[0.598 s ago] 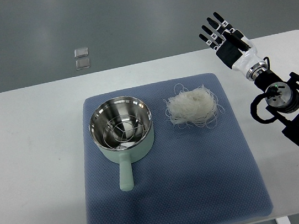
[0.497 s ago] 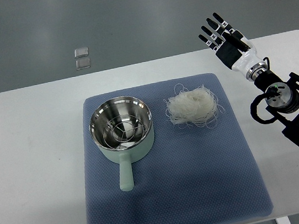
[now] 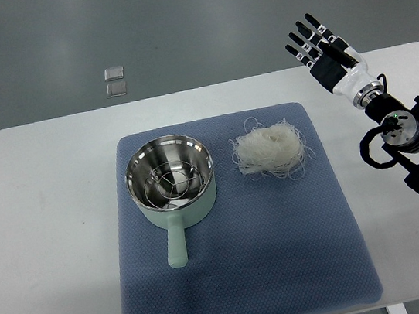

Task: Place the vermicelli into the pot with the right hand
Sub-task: 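Raise the right hand and swing it toward the vermicelli bundle, then lower the open right hand over the white vermicelli bundle, then close the right hand fingers around the vermicelli bundle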

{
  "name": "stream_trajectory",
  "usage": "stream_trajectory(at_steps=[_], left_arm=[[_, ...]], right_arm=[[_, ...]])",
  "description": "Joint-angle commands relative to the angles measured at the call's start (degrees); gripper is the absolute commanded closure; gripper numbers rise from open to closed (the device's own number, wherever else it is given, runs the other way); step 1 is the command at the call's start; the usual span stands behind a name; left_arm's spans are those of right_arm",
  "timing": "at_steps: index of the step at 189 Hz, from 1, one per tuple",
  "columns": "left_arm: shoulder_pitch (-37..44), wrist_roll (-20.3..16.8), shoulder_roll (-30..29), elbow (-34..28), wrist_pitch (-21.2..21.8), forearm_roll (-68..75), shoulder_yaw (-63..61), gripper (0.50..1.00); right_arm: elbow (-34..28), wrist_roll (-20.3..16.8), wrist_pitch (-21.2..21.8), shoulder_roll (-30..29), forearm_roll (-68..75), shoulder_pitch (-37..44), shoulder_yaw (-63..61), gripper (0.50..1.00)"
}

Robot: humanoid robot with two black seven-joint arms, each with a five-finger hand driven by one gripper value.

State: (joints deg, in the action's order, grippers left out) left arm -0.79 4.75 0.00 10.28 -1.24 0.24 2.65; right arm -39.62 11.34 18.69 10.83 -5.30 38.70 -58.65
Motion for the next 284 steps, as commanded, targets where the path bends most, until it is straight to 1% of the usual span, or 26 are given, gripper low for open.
stream_trajectory(at_steps=[1,27,41,51,62,78,94,114,124,140,151,162,172,202,224,247,265,284], left_arm=[[0.0,0.0,0.0,0.1,-0.1,0.0,-0.1,0.5],[0.0,0.0,0.0,0.4,-0.1,0.0,0.0,0.5],[0.0,0.0,0.0,0.4,-0.1,0.0,0.0,0.5],[0.0,0.0,0.0,0.4,-0.1,0.0,0.0,0.5],[0.0,0.0,0.0,0.5,-0.1,0.0,-0.1,0.5],[0.0,0.0,0.0,0.5,-0.2,0.0,-0.1,0.5],[0.0,0.0,0.0,0.5,-0.2,0.0,-0.1,0.5],[0.0,0.0,0.0,0.6,-0.3,0.1,-0.2,0.5],[-0.1,0.0,0.0,0.6,-0.3,0.1,-0.3,0.5],[-0.1,-0.1,0.0,0.6,-0.3,0.1,-0.3,0.5],[-0.1,0.0,0.0,0.6,-0.3,0.2,-0.3,0.5],[-0.1,0.0,0.0,0.7,-0.3,0.2,-0.3,0.5],[-0.1,0.0,0.0,0.7,-0.3,0.2,-0.3,0.5],[-0.1,-0.1,0.0,0.7,-0.3,0.3,-0.3,0.5],[-0.2,0.0,0.0,0.7,-0.3,0.3,-0.3,0.5],[-0.2,0.0,0.0,0.7,-0.3,0.3,-0.2,0.5],[-0.2,0.0,0.0,1.4,-0.3,0.1,-0.2,0.5],[-0.2,0.0,0.0,1.4,-0.3,0.1,-0.2,0.5]], right_arm=[[0.0,-0.2,-0.1,1.3,-3.9,1.9,2.0,0.57],[-0.2,-0.3,0.1,4.5,-11.3,6.2,8.4,0.57],[-0.2,-0.4,0.2,7.5,-16.3,10.4,14.0,0.57],[-0.3,-0.4,0.6,9.5,-20.5,13.8,19.6,0.572],[-0.5,-1.4,1.8,11.5,-26.1,18.8,27.1,0.57],[-0.8,-2.3,3.5,13.1,-32.6,24.9,36.4,0.57],[-1.8,-3.5,5.6,14.8,-40.1,32.9,47.6,0.57],[-4.1,-5.7,9.4,15.3,-47.3,41.3,60.0,0.57],[-4.9,-6.2,10.6,15.0,-48.4,45.0,65.3,0.57],[-7.3,-6.8,11.5,14.6,-48.2,49.5,70.9,0.57],[-9.9,-6.9,13.5,14.4,-47.9,52.4,73.2,0.57],[-11.5,-7.3,15.0,14.2,-47.8,53.5,74.3,0.57],[-12.1,-8.2,15.5,14.0,-47.3,53.7,74.3,0.57],[-12.0,-8.7,14.7,12.1,-46.5,52.7,74.5,0.57],[-11.3,-9.2,12.3,11.2,-46.4,49.4,74.0,0.57],[-10.9,-9.2,10.8,11.1,-46.6,45.8,73.6,0.57],[-9.8,-9.2,8.3,9.7,-46.7,43.4,73.6,0.57],[-8.8,-9.2,7.1,8.6,-47.3,41.5,73.6,0.57]])
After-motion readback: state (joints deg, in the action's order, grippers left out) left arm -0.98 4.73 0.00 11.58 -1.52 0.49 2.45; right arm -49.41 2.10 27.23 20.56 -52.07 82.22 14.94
